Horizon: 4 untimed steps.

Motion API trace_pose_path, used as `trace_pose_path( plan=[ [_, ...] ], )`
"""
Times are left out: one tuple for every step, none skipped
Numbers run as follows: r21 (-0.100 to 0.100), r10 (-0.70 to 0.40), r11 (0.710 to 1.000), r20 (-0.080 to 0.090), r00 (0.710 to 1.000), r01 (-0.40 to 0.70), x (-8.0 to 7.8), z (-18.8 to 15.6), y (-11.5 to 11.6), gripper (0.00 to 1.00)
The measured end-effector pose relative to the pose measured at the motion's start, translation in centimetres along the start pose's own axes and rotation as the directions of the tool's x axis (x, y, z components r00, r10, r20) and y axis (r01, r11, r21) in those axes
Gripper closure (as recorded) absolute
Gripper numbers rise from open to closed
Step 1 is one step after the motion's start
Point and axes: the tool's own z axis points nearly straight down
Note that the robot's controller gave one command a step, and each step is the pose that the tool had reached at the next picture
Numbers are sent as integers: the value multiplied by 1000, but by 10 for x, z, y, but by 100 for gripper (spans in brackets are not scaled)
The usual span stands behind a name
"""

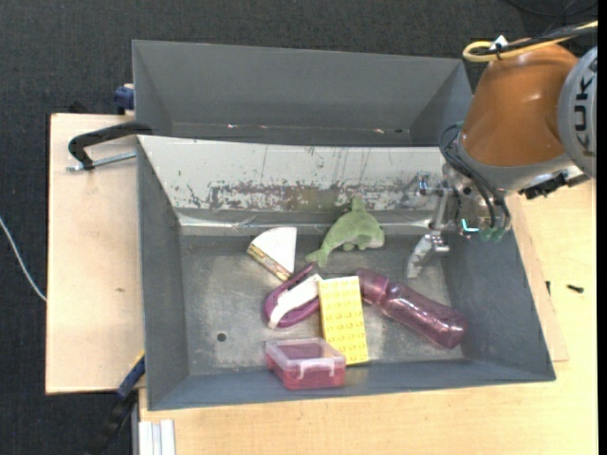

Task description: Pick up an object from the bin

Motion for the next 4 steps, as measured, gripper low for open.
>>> trace_pose_path(
  plan=[
    [1, -1, 1000, 8, 1000, 1, -2, -5, 0, 0],
    [2, -23, 1000, 15, 1000, 23, 17, 44, 13, 0],
    [-2, 111, 994, 3, 994, -111, 22, 61, -6, 0],
    [0, 156, 988, 12, 988, -156, 63, 98, 33, 0]
  ],
)
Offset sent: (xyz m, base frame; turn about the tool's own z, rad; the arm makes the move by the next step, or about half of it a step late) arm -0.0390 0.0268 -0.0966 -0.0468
